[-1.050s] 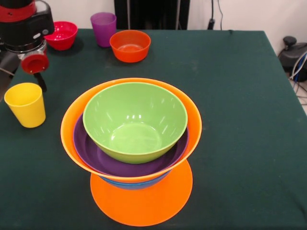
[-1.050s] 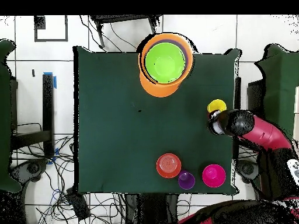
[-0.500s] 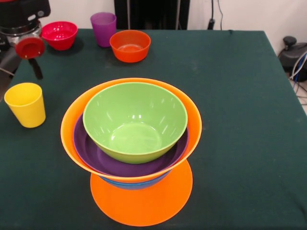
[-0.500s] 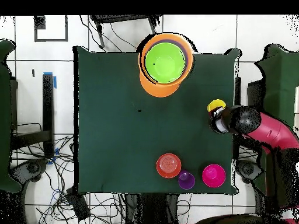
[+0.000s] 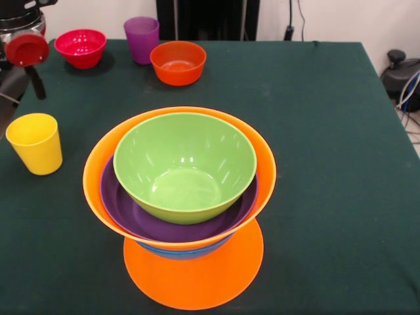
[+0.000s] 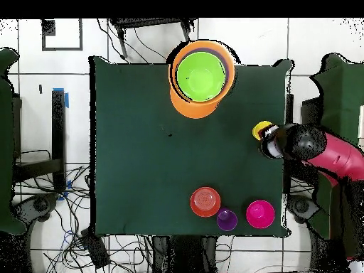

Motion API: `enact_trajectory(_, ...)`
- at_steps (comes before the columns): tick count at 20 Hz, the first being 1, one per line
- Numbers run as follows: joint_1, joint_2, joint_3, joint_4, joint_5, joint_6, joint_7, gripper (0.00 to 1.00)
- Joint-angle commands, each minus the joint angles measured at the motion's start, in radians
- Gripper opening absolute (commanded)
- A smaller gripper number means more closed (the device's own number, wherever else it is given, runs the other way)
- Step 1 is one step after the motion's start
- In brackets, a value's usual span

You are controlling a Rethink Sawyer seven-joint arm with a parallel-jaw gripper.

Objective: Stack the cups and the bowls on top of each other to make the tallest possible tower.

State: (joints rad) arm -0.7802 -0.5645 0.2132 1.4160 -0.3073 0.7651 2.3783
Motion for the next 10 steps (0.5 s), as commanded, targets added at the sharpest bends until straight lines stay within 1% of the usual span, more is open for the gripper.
enact_trajectory(1, -0.014, 0.106, 0.112, -0.039, -0.053, 0.016, -0.253, 1.00)
enact_trajectory(4, -0.019, 0.148, 0.120, -0.060, -0.066, -0.017, -0.250, 1.00)
enact_trajectory(10, -0.023, 0.197, 0.123, -0.098, -0.091, -0.042, -0.248, 1.00)
